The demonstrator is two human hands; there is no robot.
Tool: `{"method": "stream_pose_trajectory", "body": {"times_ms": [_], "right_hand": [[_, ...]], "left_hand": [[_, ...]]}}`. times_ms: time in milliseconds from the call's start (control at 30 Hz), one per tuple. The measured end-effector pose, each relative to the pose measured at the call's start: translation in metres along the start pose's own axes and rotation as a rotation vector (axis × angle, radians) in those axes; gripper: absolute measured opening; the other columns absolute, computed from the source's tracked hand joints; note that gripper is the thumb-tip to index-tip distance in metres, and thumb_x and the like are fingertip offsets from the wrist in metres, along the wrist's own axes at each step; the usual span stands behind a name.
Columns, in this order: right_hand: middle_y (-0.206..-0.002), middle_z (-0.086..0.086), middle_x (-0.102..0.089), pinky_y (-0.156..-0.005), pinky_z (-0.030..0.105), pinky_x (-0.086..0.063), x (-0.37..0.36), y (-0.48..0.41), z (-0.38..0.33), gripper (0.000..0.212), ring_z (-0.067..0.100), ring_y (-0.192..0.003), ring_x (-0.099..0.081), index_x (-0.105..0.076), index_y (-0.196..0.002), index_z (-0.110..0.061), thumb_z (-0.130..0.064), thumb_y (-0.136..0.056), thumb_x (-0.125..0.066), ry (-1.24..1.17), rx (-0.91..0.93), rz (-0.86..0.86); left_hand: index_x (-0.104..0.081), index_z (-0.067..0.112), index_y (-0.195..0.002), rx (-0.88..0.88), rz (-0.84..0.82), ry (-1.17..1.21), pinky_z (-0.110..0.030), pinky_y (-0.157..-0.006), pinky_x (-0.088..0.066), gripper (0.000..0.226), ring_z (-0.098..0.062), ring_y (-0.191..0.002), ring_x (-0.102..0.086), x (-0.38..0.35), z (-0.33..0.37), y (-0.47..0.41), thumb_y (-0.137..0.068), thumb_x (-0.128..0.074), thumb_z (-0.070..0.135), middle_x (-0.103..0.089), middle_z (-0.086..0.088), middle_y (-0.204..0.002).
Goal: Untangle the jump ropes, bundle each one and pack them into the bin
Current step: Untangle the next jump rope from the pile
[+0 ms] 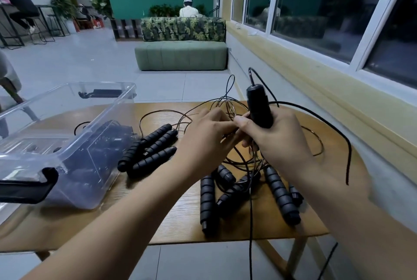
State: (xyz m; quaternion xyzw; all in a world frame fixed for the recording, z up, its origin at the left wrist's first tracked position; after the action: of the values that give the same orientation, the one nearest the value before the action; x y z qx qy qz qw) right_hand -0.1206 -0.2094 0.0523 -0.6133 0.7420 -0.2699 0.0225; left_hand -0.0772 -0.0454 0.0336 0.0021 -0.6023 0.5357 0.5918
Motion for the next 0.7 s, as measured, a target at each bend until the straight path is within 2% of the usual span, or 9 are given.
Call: {"method": "stream_pose_trajectory", "body": {"times_ms": [100,233,267,333,433,500,567,700], "right_hand": [[-0.073,0.002,-0.077,-0.064,0.034,-0.056,0.000,0.004,-0.005,0.013,0.018,-0.065,-0.075,-0.075,-0.094,-0.016,-0.028,-0.099,-0.077,0.015,0.018,-0.047],[-0.073,-0.001,-0.077,-0.063,0.019,-0.052,0.003,0.009,-0.019,0.015,0.012,-0.063,-0.073,-0.076,-0.089,-0.018,-0.029,-0.099,-0.077,0.070,0.099,-0.073],[-0.073,0.000,-0.077,-0.061,0.018,-0.050,0.006,0.009,-0.024,0.016,0.013,-0.062,-0.072,-0.077,-0.088,-0.016,-0.027,-0.099,-0.076,0.042,0.116,-0.064],[-0.078,0.004,-0.078,-0.059,0.023,-0.052,0.016,0.008,-0.032,0.017,0.019,-0.064,-0.072,-0.076,-0.092,-0.008,-0.023,-0.101,-0.075,-0.054,0.148,-0.019],[-0.089,0.009,-0.079,-0.061,0.035,-0.055,0.035,0.001,-0.035,0.018,0.027,-0.069,-0.071,-0.074,-0.100,-0.005,-0.023,-0.101,-0.075,-0.233,0.120,0.119],[-0.090,0.010,-0.080,-0.060,0.034,-0.052,0.040,-0.003,-0.029,0.018,0.024,-0.069,-0.069,-0.074,-0.102,-0.007,-0.025,-0.100,-0.076,-0.335,0.043,0.194],[-0.090,0.010,-0.080,-0.059,0.031,-0.050,0.040,-0.007,-0.023,0.017,0.021,-0.066,-0.066,-0.074,-0.104,-0.009,-0.025,-0.100,-0.076,-0.401,-0.013,0.232],[-0.093,0.009,-0.080,-0.061,0.032,-0.053,0.033,-0.008,-0.017,0.018,0.025,-0.065,-0.069,-0.074,-0.115,-0.017,-0.028,-0.101,-0.076,-0.268,0.032,0.195]], "left_hand": [[-0.078,0.030,-0.090,-0.010,-0.082,0.076,-0.037,-0.077,-0.044,0.039,-0.020,-0.088,-0.051,-0.001,-0.008,0.000,-0.104,-0.051,0.054,-0.061,0.008,-0.087],[-0.077,0.029,-0.089,-0.021,-0.071,-0.014,-0.031,-0.072,-0.041,0.039,-0.013,-0.082,-0.044,-0.001,-0.025,0.001,-0.103,-0.052,0.056,-0.058,0.015,-0.078],[-0.077,0.029,-0.090,-0.002,-0.077,-0.020,-0.026,-0.073,-0.041,0.038,-0.010,-0.083,-0.042,-0.001,-0.029,0.001,-0.102,-0.054,0.056,-0.059,0.015,-0.079],[-0.080,0.030,-0.098,0.046,-0.093,-0.003,-0.015,-0.074,-0.035,0.036,-0.005,-0.086,-0.041,-0.001,-0.038,0.002,-0.100,-0.058,0.058,-0.064,0.013,-0.086],[-0.082,0.033,-0.107,0.112,-0.085,0.049,-0.028,-0.078,-0.042,0.033,-0.009,-0.095,-0.054,0.002,-0.048,0.001,-0.101,-0.060,0.056,-0.070,0.010,-0.097],[-0.082,0.032,-0.110,0.128,-0.081,0.033,-0.031,-0.078,-0.043,0.036,-0.011,-0.096,-0.058,0.004,-0.051,0.001,-0.101,-0.057,0.057,-0.071,0.011,-0.100],[-0.081,0.033,-0.107,0.115,-0.076,-0.008,-0.028,-0.076,-0.036,0.035,-0.013,-0.095,-0.056,0.003,-0.050,0.001,-0.103,-0.056,0.057,-0.071,0.012,-0.097],[-0.078,0.030,-0.094,0.109,-0.049,-0.052,-0.027,-0.070,-0.027,0.039,-0.013,-0.087,-0.048,0.004,-0.046,0.000,-0.105,-0.053,0.058,-0.067,0.012,-0.087]]}}
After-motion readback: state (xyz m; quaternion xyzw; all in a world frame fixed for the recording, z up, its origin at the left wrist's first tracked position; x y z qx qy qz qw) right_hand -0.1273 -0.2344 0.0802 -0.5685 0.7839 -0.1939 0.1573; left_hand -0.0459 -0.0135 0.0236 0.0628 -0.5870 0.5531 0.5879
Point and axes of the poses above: each hand's wrist, its own y-axis away from the middle knuckle, its own x-axis out of the back of the hand, z = x × y, the point moved 3 cm from there along -y, towards the middle knuckle
